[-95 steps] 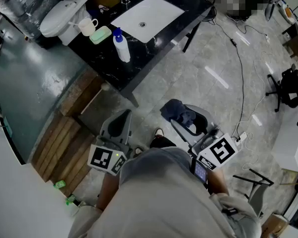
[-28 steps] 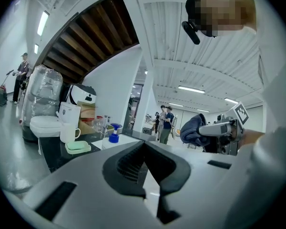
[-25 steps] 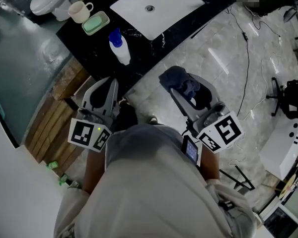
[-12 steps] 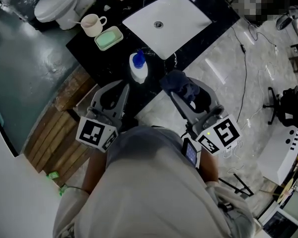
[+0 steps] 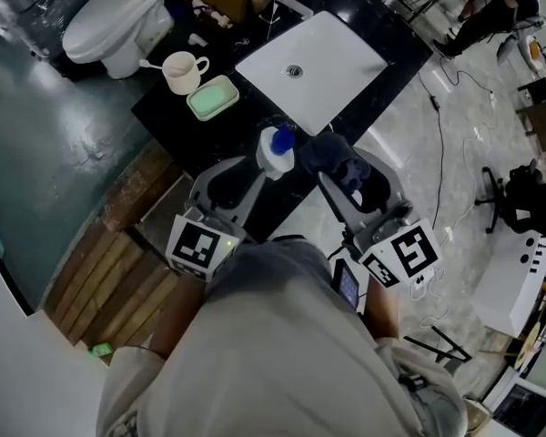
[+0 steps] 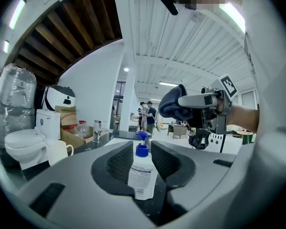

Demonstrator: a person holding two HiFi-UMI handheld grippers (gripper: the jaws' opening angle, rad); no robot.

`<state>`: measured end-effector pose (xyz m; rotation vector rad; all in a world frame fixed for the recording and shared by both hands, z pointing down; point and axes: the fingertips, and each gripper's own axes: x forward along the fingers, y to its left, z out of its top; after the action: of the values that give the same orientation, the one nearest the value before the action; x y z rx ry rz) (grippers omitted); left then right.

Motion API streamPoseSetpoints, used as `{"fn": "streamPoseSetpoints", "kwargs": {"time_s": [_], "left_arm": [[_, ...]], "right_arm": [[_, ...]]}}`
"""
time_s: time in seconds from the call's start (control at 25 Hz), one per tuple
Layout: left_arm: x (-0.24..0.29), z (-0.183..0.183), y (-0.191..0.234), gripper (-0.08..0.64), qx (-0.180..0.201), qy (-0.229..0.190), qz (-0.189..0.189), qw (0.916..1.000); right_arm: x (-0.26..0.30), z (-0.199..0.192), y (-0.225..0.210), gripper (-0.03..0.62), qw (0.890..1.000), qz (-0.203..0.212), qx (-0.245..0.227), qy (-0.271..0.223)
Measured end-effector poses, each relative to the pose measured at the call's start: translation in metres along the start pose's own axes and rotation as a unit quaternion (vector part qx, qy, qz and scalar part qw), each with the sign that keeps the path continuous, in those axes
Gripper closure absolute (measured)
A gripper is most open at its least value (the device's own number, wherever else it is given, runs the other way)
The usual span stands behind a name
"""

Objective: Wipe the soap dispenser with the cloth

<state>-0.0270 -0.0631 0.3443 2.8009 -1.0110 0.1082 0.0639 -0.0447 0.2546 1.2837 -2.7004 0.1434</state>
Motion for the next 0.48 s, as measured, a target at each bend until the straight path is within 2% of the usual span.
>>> {"fn": "streamPoseSetpoints", "kwargs": {"time_s": [0.12, 0.48], "left_arm": [[0.002, 0.0, 0.004, 0.44, 0.004, 0.0, -0.014, 0.9999], [0.015, 0.003, -0.002, 0.417, 0.001, -0.008, -0.045, 0.999]], "right_arm": [[0.002, 0.003, 0.005, 0.408, 1.0, -0.015, -0.009, 0.002], [-0.006, -0.001, 0.004, 0.407, 0.999, -0.045, 0.006, 0.004]]}}
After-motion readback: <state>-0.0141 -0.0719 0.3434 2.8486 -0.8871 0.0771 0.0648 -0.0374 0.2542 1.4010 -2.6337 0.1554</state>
